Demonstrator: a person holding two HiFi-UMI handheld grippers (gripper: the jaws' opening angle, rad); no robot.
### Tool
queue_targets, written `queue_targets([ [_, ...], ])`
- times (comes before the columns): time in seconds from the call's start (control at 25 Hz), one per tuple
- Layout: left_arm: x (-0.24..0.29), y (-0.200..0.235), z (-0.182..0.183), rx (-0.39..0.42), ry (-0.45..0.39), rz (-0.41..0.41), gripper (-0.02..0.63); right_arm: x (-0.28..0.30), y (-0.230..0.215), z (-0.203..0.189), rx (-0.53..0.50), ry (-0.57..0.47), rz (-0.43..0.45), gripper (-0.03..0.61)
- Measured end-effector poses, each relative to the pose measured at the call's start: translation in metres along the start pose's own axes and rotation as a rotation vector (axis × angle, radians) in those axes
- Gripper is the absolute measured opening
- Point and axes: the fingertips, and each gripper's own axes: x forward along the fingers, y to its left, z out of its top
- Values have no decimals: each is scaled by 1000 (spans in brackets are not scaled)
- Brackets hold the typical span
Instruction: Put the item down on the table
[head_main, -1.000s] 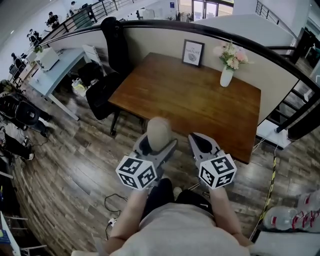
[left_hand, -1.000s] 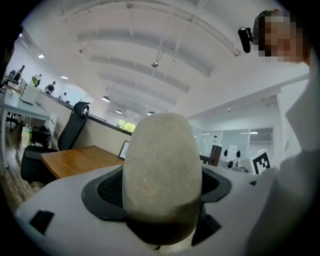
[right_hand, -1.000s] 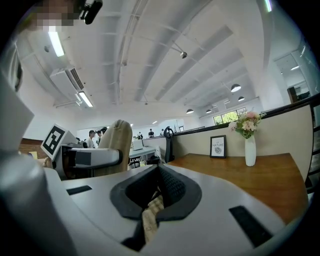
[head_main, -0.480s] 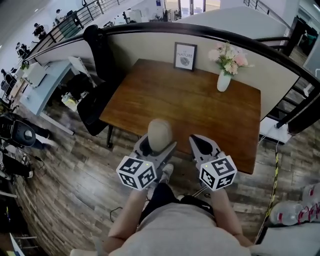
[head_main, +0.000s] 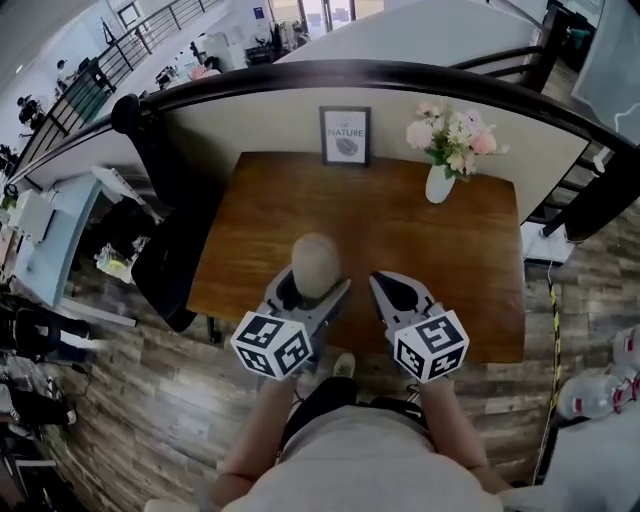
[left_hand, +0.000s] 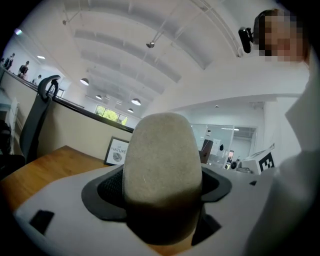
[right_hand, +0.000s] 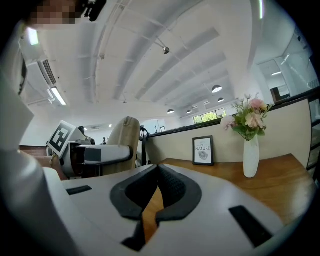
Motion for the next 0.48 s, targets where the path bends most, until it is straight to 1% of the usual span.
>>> queue_targets([
  [0.12,17,23,8,1,11,-46,411,21,-13,4,0,-1,-55,9],
  [0.24,34,42,8,-2,41,-90,411,38,-25,8,3,-6,-111,9],
  [0.48,57,59,8,0,79,-158,411,55,-42,12,7,-10,-193,9],
])
